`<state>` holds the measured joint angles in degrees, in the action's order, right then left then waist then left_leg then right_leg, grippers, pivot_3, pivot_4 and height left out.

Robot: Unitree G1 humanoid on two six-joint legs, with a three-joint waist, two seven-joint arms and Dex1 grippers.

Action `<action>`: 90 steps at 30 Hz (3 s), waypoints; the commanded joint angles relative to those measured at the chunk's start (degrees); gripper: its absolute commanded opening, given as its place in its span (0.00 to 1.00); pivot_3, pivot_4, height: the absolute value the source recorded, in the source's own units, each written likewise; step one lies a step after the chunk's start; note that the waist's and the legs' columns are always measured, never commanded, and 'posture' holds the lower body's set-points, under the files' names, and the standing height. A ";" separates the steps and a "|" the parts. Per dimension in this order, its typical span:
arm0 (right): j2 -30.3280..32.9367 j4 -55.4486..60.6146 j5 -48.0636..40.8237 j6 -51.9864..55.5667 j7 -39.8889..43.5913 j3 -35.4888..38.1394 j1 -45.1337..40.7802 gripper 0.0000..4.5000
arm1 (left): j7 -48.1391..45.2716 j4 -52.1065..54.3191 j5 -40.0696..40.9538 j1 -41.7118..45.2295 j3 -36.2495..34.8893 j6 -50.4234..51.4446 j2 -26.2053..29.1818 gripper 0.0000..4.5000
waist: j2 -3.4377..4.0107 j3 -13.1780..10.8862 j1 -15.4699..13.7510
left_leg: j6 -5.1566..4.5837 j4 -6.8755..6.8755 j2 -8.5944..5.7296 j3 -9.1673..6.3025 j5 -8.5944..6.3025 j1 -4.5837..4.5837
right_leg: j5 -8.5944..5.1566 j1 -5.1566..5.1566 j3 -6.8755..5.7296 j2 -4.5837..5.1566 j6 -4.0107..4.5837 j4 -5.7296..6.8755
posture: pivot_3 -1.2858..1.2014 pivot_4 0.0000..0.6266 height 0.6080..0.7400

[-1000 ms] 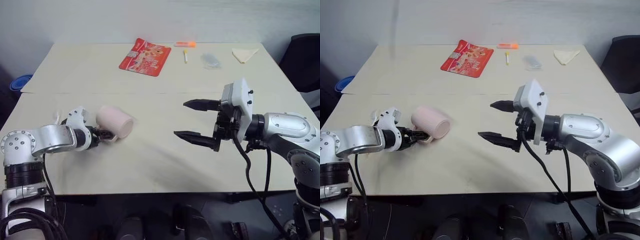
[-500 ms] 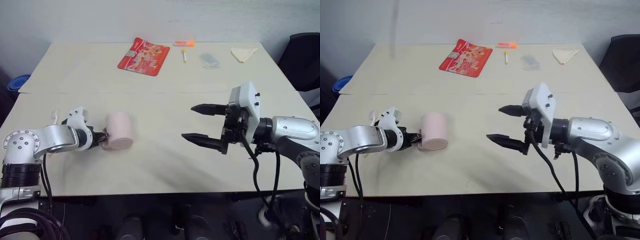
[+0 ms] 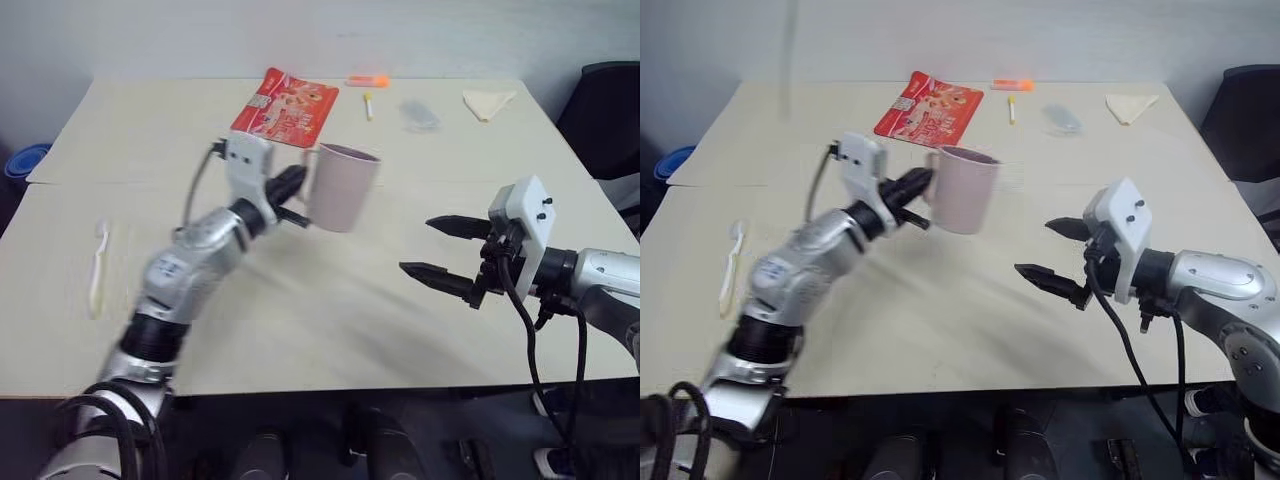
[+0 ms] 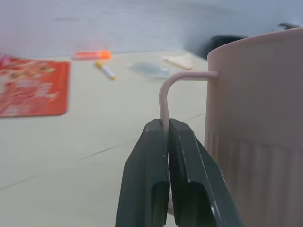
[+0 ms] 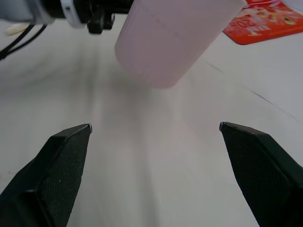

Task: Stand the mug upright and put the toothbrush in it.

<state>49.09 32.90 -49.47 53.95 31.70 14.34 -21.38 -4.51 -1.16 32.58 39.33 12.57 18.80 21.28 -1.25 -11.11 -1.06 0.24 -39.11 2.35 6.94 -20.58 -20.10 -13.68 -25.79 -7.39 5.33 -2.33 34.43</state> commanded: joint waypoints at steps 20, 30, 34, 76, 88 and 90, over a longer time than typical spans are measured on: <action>5.97 4.69 -12.29 2.56 9.00 5.51 7.90 1.00 | -20.38 1.89 -19.63 -19.03 -3.00 -14.78 -1.87 0.41 | 0.01 0.00 -0.47 | -0.52 -0.04 0.19 -0.54 -0.01 -0.14 | 0.23 0.09 -0.15 0.23 -0.22 -0.28 | 0.52 0.24 1.00; 5.86 -0.61 -7.10 -0.65 15.53 -2.67 1.22 1.00 | -21.40 12.09 -22.81 -27.17 -9.09 -10.47 5.86 0.99 | 0.01 0.00 -0.33 | -0.51 -0.04 0.24 -0.54 -0.01 -0.12 | 0.26 0.09 -0.14 0.23 -0.16 -0.30 | 0.52 0.24 1.00; 5.59 -3.75 -4.35 -2.36 19.23 -6.30 -2.60 1.00 | -22.92 19.93 -17.89 -32.42 -17.45 0.00 11.74 0.99 | 0.02 0.00 -0.03 | -0.48 -0.04 0.31 -0.51 -0.02 -0.12 | 0.26 0.06 -0.13 0.20 -0.14 -0.29 | 0.52 0.24 1.00; 0.69 -2.27 -0.51 -7.15 20.78 -8.66 -6.17 1.00 | -30.84 -46.30 -25.65 8.69 -19.39 32.07 34.78 0.22 | -0.28 0.09 -0.16 | -0.39 -0.18 -0.04 0.17 0.15 -0.24 | 0.24 -0.73 -0.11 0.10 -0.09 0.90 | 0.52 0.24 1.00; 3.08 -0.62 -4.32 -3.23 17.89 -4.13 -3.92 1.00 | -30.34 -37.83 -16.43 17.41 -29.61 31.98 27.94 0.04 | -0.40 0.05 -0.47 | -0.47 -0.67 -0.08 0.12 0.13 -0.56 | 0.25 -0.72 -0.29 0.22 -0.11 1.05 | 0.52 0.24 1.00; 3.95 0.04 -5.38 -2.61 17.21 -2.15 -2.47 1.00 | -31.58 -27.82 -10.13 18.93 -32.83 32.59 22.76 0.04 | -0.43 0.04 -0.53 | -0.49 -0.97 -0.03 0.03 0.09 -0.82 | 0.27 -0.75 -0.27 0.25 -0.14 1.08 | 0.52 0.24 1.00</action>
<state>51.80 31.22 -53.53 51.20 49.51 9.10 -23.95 -34.73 -37.66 17.01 55.58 -17.41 51.94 45.13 -1.68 -11.07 -1.59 -0.26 -40.18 2.30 6.85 -20.48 -21.11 -13.38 -26.55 -7.62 5.65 -2.50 35.49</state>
